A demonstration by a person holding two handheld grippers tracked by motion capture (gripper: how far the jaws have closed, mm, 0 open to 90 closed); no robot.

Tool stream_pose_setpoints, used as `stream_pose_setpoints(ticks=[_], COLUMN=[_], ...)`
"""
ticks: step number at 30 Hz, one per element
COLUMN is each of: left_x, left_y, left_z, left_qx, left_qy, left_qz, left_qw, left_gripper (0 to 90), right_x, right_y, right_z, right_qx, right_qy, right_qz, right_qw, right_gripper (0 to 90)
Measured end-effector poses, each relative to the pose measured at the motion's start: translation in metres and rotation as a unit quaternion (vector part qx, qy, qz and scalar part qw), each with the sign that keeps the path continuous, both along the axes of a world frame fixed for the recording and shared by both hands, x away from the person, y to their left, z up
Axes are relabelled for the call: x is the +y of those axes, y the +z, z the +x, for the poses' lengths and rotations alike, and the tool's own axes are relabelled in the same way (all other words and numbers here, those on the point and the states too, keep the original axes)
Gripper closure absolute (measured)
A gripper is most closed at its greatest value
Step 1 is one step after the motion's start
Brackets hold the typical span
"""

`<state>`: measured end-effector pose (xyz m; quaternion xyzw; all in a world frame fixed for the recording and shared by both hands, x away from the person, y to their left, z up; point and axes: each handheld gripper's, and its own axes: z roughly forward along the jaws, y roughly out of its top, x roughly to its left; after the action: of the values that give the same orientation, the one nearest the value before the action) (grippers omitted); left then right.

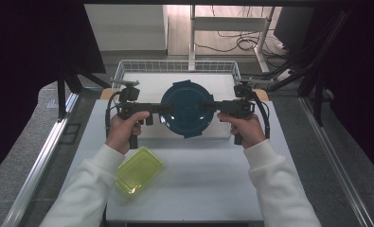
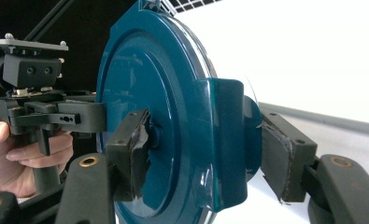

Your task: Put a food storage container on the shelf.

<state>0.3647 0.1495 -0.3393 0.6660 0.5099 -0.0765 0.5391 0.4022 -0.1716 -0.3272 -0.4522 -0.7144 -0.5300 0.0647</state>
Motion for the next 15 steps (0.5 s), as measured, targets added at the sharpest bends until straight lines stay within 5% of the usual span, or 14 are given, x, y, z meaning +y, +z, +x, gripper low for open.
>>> stream_pose_setpoints(ticks=[15], left_x=[0.006], left_y=[0.022], left_z=[0.036], left_qx=[0.003], left_qy=[-0.007], left_qz=[-0.001], left_qw=[1.0000], left_gripper=[41.4], right_x=[0.007], right_y=[0.024], right_z=[0.030], right_qx=[-0.008], right_qy=[-0.013], right_qz=[0.001], right_qw=[0.9999], right_gripper=[38.6])
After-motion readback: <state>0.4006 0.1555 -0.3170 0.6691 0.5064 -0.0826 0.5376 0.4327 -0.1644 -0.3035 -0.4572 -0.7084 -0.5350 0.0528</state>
